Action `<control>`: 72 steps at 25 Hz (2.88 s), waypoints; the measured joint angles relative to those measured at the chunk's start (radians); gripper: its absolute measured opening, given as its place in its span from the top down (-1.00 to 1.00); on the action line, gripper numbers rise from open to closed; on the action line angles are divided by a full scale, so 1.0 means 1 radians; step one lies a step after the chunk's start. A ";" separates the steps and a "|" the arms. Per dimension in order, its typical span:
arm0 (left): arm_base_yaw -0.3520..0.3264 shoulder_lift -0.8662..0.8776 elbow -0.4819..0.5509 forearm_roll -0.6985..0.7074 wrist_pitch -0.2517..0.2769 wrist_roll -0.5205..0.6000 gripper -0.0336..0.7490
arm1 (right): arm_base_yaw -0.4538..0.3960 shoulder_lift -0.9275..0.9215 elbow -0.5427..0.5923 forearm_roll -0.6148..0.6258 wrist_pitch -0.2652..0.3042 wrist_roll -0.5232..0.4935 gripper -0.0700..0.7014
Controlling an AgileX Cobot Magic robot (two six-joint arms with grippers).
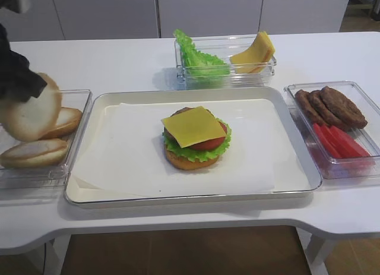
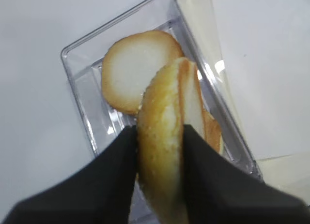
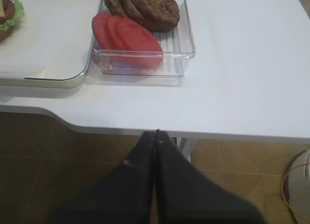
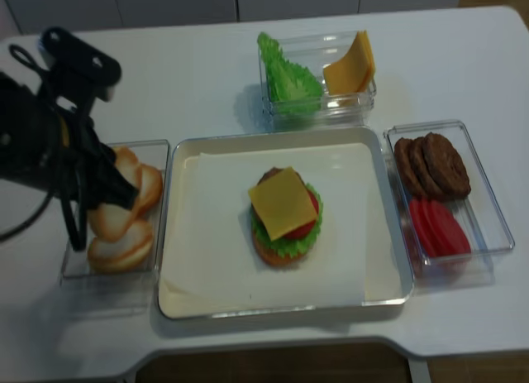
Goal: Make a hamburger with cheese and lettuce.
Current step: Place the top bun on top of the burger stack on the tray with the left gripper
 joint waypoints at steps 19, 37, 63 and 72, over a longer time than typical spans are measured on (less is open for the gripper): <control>-0.382 0.166 -0.002 0.637 -0.162 -0.299 0.39 | 0.000 0.000 0.000 0.000 0.000 0.000 1.00; -0.552 0.319 -0.008 1.206 -0.226 -0.619 0.39 | 0.000 0.000 0.000 0.000 0.000 0.000 1.00; -0.737 0.439 0.027 1.314 -0.025 -0.494 0.40 | 0.000 0.000 0.000 0.000 0.000 0.002 1.00; -0.759 0.497 0.028 1.359 0.107 -0.568 0.40 | 0.000 0.000 0.000 0.000 0.000 0.002 1.00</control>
